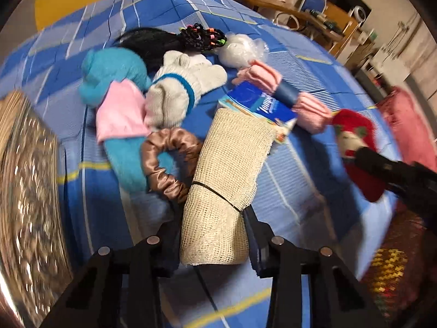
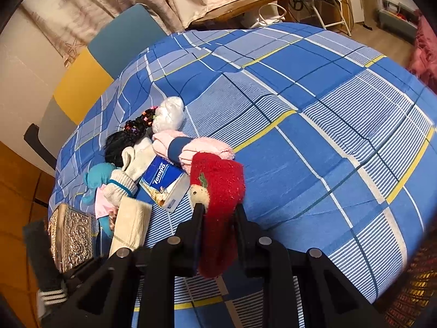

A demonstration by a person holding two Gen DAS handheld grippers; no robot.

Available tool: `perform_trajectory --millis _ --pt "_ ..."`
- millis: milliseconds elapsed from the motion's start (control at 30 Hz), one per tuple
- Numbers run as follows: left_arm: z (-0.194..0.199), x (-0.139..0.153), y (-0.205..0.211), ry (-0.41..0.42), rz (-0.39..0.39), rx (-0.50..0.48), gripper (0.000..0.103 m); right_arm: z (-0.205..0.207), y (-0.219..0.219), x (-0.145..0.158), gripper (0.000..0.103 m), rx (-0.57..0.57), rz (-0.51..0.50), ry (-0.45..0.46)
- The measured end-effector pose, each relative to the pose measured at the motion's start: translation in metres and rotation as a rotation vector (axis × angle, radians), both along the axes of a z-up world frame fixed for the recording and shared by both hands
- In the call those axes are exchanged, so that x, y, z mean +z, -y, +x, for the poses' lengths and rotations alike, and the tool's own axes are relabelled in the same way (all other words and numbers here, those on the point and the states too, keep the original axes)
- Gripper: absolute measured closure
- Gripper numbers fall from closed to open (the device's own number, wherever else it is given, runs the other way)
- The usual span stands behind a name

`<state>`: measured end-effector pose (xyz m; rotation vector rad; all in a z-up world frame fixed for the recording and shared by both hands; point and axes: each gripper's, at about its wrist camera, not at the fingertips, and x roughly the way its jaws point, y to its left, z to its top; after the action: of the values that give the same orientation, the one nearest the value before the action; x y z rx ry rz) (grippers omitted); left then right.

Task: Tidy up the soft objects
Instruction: 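Grasp the beige mesh roll with the left tool while the right tool holds the red sock, then place the beige roll in the gold tray with the left tool while the right carries the red sock there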

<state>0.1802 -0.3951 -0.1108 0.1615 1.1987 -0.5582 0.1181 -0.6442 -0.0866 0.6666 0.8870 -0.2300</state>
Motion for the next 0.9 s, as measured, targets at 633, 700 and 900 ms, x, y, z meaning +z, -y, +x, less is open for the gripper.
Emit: perform_trajectory --millis 633,700,900 --pt "-0.093 0.123 -0.165 0.111 -0.334 -0.151 0.066 0.004 -0.023 0.008 0.082 0.07 -0.157 0.014" --pt "-0.088 0.135 -0.202 0.148 -0.349 -0.089 0.066 0.005 -0.034 0.01 0.082 0.1 -0.2 0.024" --pt "-0.051 0.133 -0.312 0.182 -0.278 0.129 0.066 -0.003 -0.066 0.017 0.082 0.126 -0.209 0.095"
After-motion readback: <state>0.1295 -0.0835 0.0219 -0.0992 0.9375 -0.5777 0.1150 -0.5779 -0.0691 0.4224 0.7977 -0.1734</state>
